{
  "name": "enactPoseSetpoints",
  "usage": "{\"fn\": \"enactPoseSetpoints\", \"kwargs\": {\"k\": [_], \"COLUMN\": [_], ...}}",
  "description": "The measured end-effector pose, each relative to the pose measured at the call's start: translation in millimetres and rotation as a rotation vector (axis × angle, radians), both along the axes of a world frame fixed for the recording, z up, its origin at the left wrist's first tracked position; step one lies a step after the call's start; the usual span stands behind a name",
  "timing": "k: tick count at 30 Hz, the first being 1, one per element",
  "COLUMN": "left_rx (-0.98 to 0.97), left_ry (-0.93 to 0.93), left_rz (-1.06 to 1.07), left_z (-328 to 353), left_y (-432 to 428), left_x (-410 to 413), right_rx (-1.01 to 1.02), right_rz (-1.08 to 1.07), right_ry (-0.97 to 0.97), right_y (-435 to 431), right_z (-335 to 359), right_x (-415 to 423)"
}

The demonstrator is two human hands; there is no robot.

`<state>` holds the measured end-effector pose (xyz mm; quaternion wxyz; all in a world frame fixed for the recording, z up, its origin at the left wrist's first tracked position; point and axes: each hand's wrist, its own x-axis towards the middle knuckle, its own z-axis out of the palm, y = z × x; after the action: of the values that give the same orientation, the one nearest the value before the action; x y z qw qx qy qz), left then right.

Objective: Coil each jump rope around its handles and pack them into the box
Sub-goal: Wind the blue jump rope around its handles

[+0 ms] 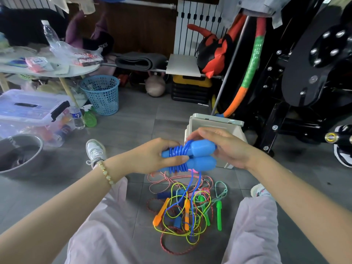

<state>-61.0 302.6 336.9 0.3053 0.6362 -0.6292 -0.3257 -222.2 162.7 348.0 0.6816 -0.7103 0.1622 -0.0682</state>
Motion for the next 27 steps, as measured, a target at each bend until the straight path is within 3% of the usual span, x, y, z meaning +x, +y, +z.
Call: {"fn": "enactPoseSetpoints", "kwargs": {"k": [3, 9, 18, 27], "left_rx": [0.050, 0.078, 0.007, -0.121], "left_ry": [0.110, 0.093, 0.014, 0.207], "left_rz": [-0.014, -0.023, 0.129, 0.116], "left_z": [-2, -14, -25, -27], "left_y": [2, 1, -5, -9], "left_x": [4, 6, 10, 1], "right_rx": [0.101, 0.312, 0.342, 0.432], "right_rz": [0.014, 0.045, 0.006, -0.089], "right_ry": [-0.015, -0.012, -0.073, -0.128], "right_y": [7, 20, 22, 20], "right_z": [-9, -32, -49, -51], "right_x": [-5, -7, 0, 1]}}
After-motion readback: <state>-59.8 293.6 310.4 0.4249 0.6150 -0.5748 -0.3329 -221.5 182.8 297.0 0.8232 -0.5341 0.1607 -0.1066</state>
